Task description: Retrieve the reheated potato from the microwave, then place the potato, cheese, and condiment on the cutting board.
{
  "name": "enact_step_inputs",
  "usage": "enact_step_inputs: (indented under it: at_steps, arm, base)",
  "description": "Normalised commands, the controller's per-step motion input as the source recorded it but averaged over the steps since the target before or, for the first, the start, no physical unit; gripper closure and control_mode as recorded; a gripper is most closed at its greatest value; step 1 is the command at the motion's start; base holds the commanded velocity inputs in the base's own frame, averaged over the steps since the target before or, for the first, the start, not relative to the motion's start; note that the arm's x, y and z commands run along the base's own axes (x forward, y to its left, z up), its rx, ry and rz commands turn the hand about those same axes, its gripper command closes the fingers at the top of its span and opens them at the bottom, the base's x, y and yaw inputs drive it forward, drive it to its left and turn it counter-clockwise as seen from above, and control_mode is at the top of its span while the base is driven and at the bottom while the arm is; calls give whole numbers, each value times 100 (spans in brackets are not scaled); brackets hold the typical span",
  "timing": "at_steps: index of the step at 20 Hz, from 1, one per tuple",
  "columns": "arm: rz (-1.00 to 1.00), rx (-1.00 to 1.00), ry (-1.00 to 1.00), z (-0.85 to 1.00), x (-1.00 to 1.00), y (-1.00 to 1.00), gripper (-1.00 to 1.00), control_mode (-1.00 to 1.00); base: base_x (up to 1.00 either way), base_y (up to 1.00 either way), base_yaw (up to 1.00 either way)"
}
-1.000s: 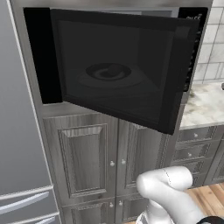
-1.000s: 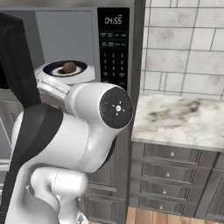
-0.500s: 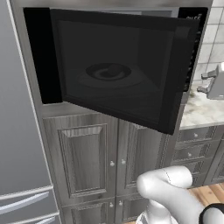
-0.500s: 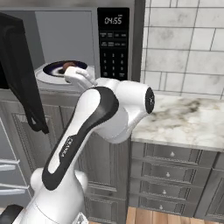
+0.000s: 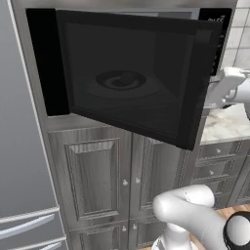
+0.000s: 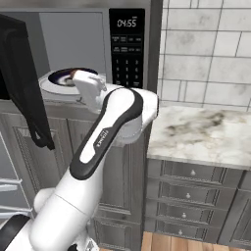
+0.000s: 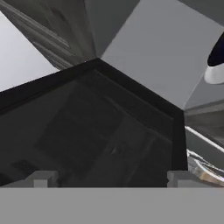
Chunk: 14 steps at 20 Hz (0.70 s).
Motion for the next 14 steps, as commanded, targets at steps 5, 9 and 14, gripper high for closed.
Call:
enact_step_inputs:
  at_steps: [5, 9, 14]
  arm:
    - [28, 7, -1, 0, 1, 47, -100, -100]
    - [27, 3, -5, 0, -4, 43, -100, -100]
    - [24, 0, -11, 0, -51, 53, -100, -100]
  base:
    - [0, 0, 0]
    - [0, 0, 0]
    - [0, 0, 0]
